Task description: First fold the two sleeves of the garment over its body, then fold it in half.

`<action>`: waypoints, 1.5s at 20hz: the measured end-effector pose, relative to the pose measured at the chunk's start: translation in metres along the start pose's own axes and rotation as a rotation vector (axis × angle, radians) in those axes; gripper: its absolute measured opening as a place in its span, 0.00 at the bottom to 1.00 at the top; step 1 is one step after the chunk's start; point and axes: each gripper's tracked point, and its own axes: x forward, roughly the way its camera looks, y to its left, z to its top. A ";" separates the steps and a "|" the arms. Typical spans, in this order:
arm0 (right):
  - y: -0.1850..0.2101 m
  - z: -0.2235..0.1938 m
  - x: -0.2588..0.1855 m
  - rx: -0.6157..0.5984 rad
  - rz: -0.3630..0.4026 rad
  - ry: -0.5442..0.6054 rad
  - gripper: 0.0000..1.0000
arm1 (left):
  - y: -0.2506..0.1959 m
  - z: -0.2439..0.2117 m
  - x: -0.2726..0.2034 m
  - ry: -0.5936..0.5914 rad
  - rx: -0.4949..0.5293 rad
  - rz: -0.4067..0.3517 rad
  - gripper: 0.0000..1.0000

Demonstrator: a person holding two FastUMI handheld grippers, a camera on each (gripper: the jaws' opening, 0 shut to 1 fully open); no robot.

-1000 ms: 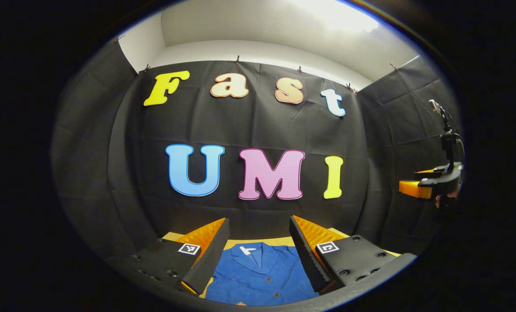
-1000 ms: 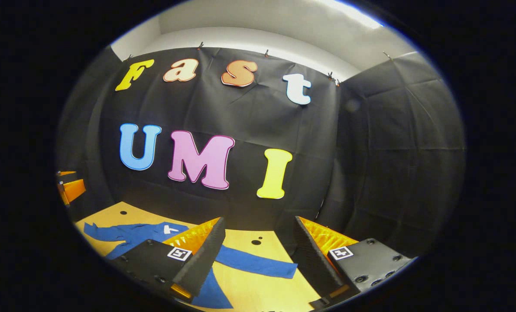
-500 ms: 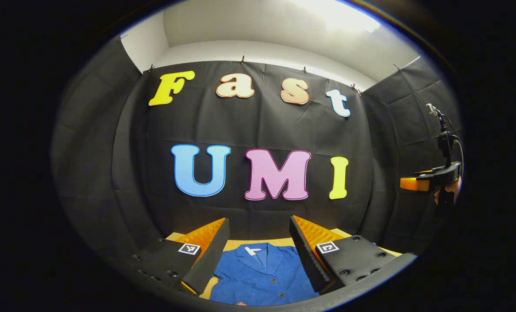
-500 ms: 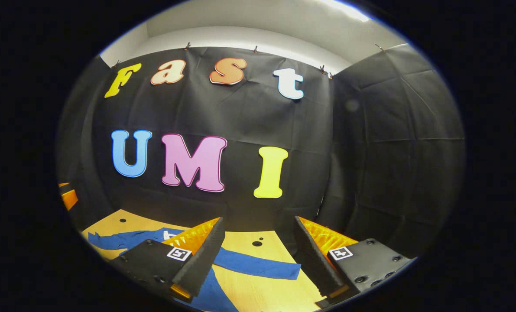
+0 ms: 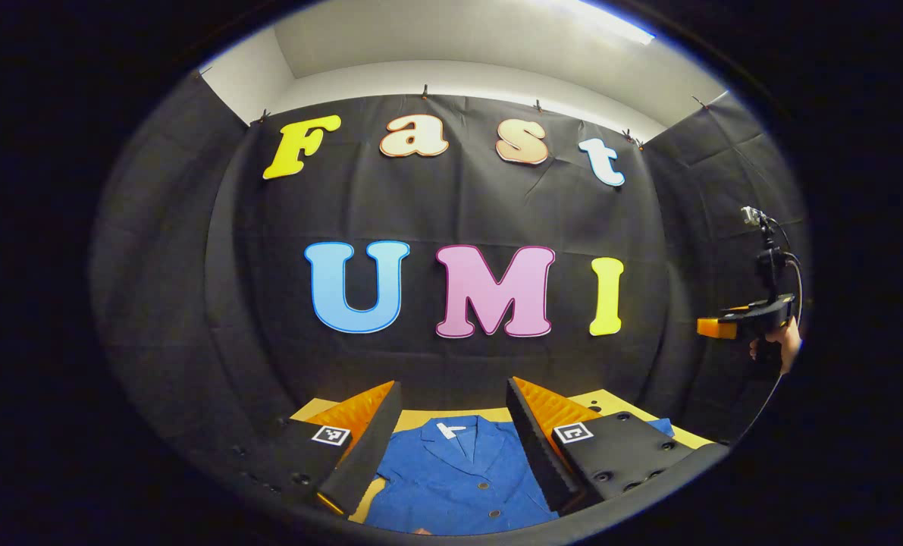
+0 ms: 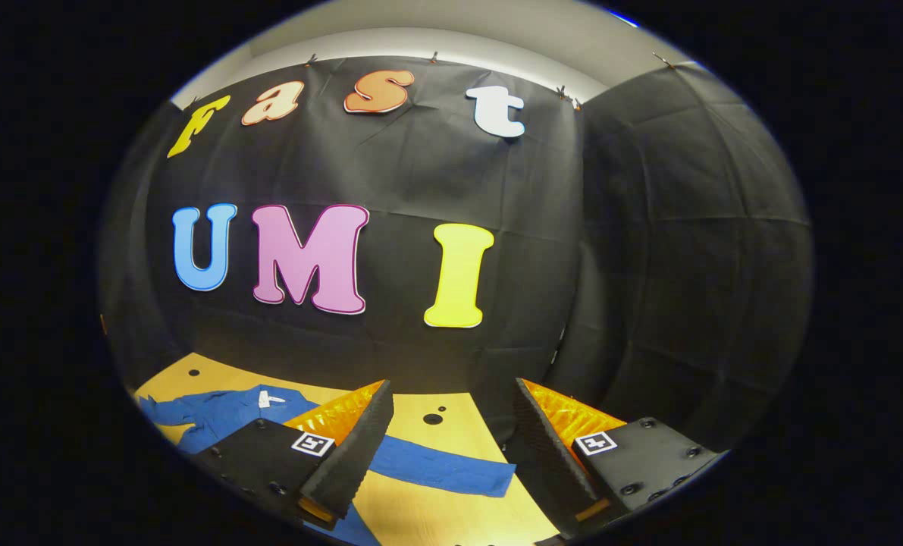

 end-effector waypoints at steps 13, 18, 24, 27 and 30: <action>-0.088 -0.353 0.130 0.115 -0.107 0.686 1.00 | -0.059 -0.013 0.070 0.118 -0.042 0.134 0.80; -0.093 -0.395 0.120 0.217 -0.135 0.816 0.97 | -0.072 -0.020 0.079 0.173 0.013 0.161 0.80; -0.111 -0.407 0.117 0.198 -0.227 0.831 0.83 | -0.100 -0.027 0.092 0.195 0.044 0.114 0.80; -0.099 -0.408 0.114 0.273 -0.204 0.860 0.55 | -0.115 -0.030 0.097 0.191 0.020 0.077 0.80; -0.092 -0.401 0.121 0.337 -0.179 0.863 0.02 | -0.121 -0.022 0.096 0.172 0.046 0.052 0.80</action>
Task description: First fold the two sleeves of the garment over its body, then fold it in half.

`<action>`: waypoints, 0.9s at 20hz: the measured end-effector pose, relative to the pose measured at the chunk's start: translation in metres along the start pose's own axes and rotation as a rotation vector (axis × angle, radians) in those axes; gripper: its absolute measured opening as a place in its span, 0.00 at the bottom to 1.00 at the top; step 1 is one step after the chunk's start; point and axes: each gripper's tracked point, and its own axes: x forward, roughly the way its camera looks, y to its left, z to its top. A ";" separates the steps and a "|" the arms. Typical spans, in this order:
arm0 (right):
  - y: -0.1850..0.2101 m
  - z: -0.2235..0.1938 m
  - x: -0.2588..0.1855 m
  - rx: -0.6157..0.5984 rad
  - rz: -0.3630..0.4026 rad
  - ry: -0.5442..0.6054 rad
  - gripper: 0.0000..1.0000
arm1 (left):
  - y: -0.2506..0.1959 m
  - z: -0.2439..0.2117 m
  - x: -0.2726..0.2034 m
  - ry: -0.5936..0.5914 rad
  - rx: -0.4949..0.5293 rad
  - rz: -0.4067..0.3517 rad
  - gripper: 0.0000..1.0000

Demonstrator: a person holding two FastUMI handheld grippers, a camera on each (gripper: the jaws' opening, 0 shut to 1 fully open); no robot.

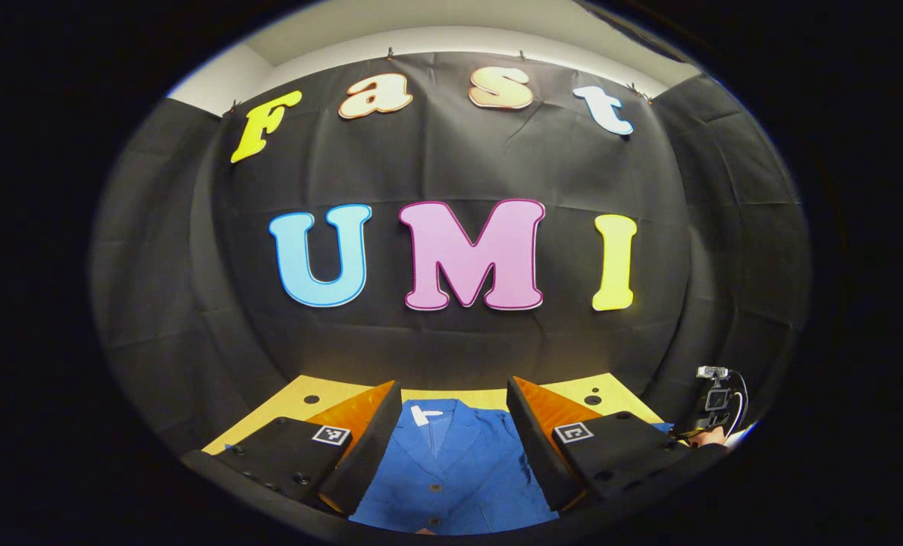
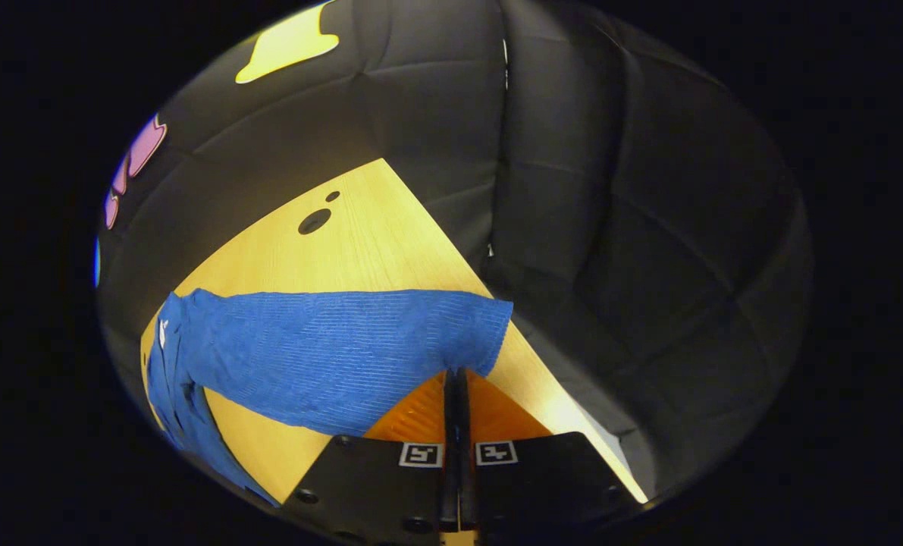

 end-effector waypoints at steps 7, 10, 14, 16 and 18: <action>0.063 0.070 -0.085 -0.076 0.073 -0.246 0.01 | 0.041 -0.016 -0.008 0.006 -0.065 0.037 0.80; 0.110 0.079 -0.115 -0.148 0.111 -0.291 0.01 | 0.075 -0.027 -0.006 -0.001 -0.067 0.058 0.80; 0.191 0.088 -0.166 -0.220 0.159 -0.381 0.01 | 0.138 -0.046 -0.014 0.014 -0.099 0.103 0.80; 0.237 0.088 -0.203 -0.260 0.186 -0.447 0.01 | 0.174 -0.054 -0.026 0.008 -0.109 0.118 0.80; 0.297 0.079 -0.232 -0.312 0.228 -0.488 0.01 | 0.217 -0.066 -0.039 0.014 -0.095 0.145 0.80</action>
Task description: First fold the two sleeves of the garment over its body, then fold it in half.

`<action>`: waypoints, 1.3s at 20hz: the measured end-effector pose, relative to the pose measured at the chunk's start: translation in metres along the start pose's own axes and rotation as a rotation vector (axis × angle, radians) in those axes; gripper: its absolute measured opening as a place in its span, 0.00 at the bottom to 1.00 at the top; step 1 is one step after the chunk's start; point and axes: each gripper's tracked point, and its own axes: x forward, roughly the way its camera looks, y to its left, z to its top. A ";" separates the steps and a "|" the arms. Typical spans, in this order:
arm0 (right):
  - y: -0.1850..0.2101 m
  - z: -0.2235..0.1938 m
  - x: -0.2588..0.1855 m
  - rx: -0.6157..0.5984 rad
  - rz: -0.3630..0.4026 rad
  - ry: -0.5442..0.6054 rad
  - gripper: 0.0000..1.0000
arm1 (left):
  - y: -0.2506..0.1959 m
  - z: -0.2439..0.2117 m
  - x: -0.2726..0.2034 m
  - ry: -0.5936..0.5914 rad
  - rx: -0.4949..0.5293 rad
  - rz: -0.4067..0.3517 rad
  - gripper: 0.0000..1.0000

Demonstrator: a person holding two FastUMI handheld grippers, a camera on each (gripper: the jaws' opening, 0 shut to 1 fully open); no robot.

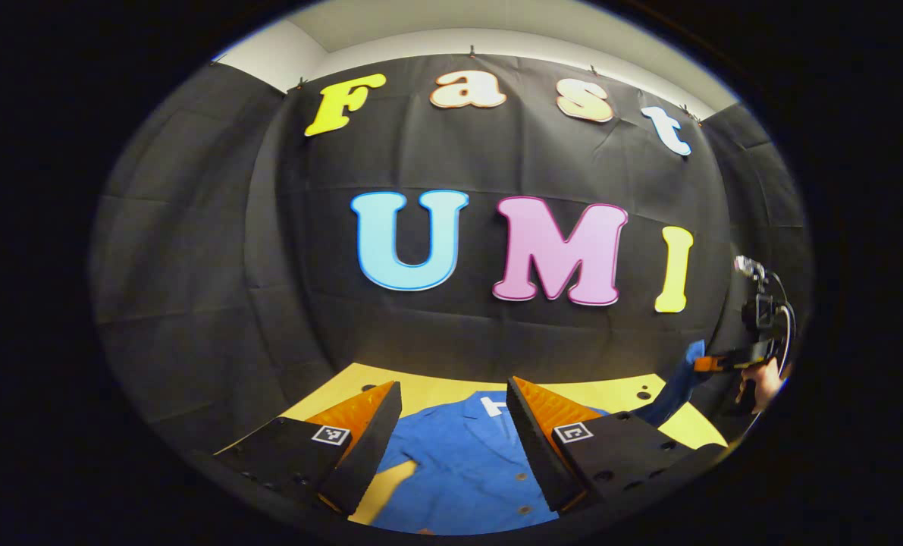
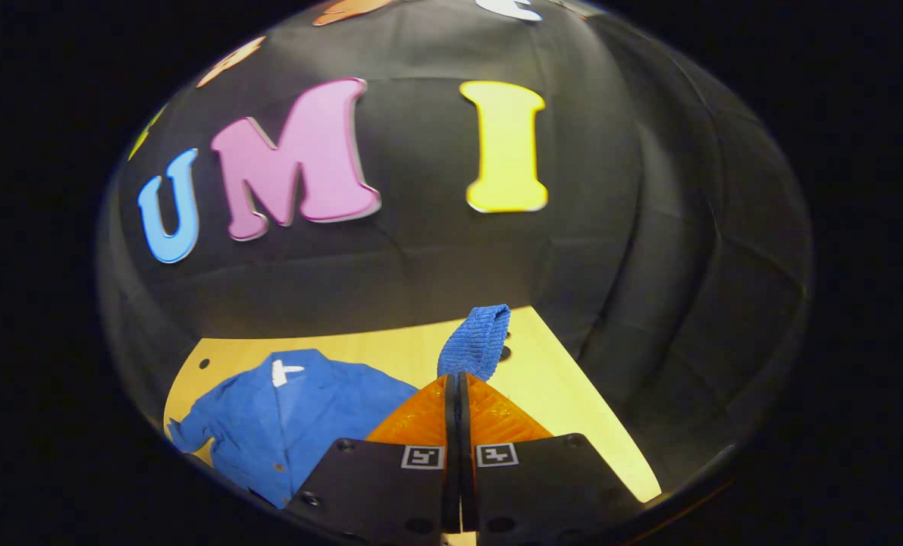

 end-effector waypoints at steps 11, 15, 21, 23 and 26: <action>0.339 -0.114 0.084 -0.191 0.298 0.120 0.00 | 0.209 -0.088 -0.034 0.135 0.029 0.200 0.80; 0.403 -0.214 0.102 -0.143 0.391 0.267 0.01 | 0.262 -0.130 -0.074 0.243 0.070 0.283 0.80; 0.450 -0.244 0.062 0.056 0.610 0.479 0.72 | 0.281 -0.172 -0.084 0.314 -0.052 0.321 0.80; 0.436 -0.225 0.055 -0.004 0.612 0.435 0.67 | 0.274 -0.191 -0.073 0.401 -0.044 0.293 0.81; 0.403 -0.173 0.015 -0.102 0.675 0.343 0.82 | 0.280 -0.224 -0.038 0.466 -0.054 0.271 0.82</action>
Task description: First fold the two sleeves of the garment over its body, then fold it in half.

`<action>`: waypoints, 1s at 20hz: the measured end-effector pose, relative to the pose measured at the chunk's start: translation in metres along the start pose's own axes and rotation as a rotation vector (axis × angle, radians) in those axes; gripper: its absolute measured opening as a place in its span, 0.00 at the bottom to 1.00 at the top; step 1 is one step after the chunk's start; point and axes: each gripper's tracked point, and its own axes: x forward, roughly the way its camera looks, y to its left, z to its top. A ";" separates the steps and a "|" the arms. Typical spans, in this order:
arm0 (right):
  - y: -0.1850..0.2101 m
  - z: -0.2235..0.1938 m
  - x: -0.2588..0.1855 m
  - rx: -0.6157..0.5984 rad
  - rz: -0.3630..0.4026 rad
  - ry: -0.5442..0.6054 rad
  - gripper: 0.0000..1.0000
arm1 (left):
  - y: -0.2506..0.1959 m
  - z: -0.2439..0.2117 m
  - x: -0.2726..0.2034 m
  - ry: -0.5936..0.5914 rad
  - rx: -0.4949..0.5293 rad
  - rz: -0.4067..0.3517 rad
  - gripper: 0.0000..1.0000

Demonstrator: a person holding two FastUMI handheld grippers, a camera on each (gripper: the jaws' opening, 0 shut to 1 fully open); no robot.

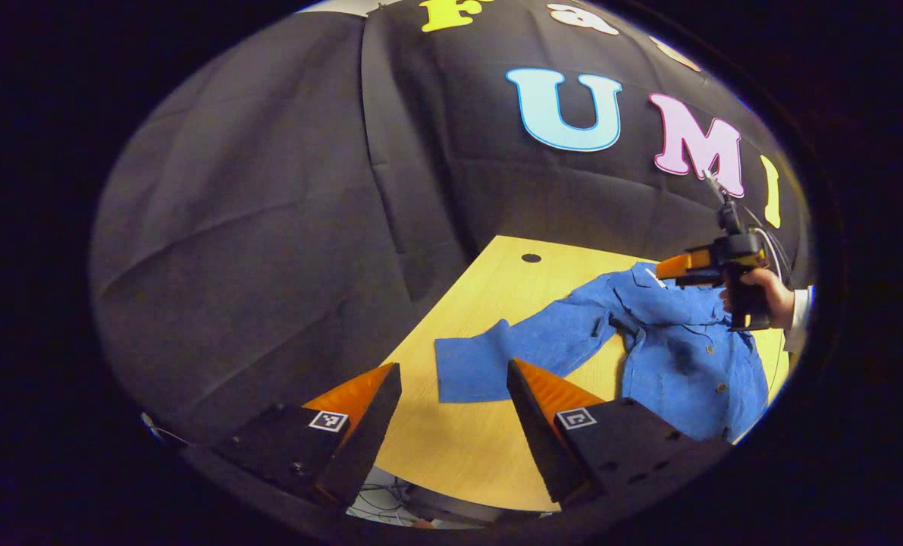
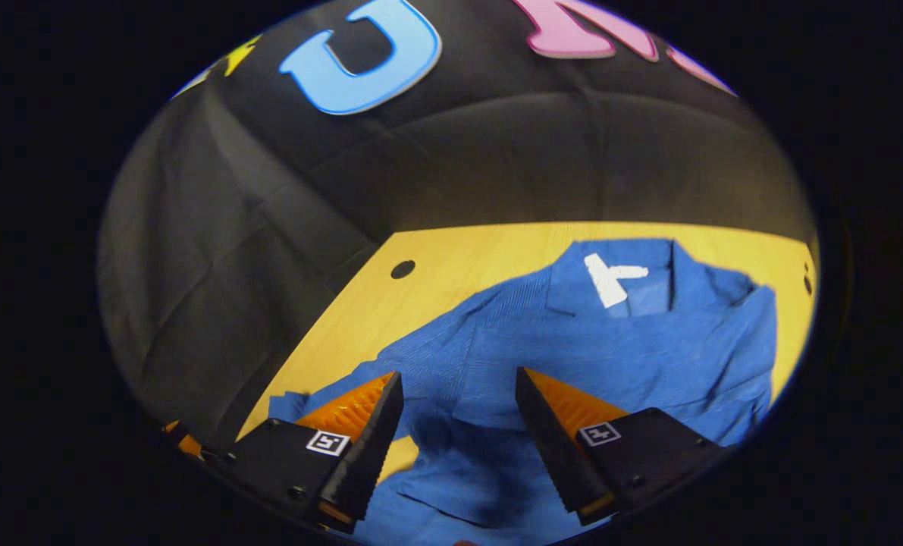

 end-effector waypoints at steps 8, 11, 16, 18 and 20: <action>-0.059 0.021 -0.213 -0.057 -0.050 -0.112 0.94 | 0.013 -0.025 0.099 0.189 -0.056 0.017 0.83; -0.096 0.013 -0.263 0.019 -0.141 -0.123 0.94 | 0.018 -0.040 0.122 0.244 -0.111 0.016 0.83; -0.129 0.014 -0.294 0.126 -0.241 -0.169 0.94 | 0.006 -0.068 0.151 0.310 0.034 -0.065 0.86; -0.124 0.016 -0.298 0.150 -0.235 -0.181 0.94 | 0.000 -0.060 0.149 0.302 0.047 -0.092 0.80; -0.119 0.016 -0.299 0.147 -0.226 -0.182 0.94 | -0.002 -0.059 0.146 0.359 0.022 -0.076 0.65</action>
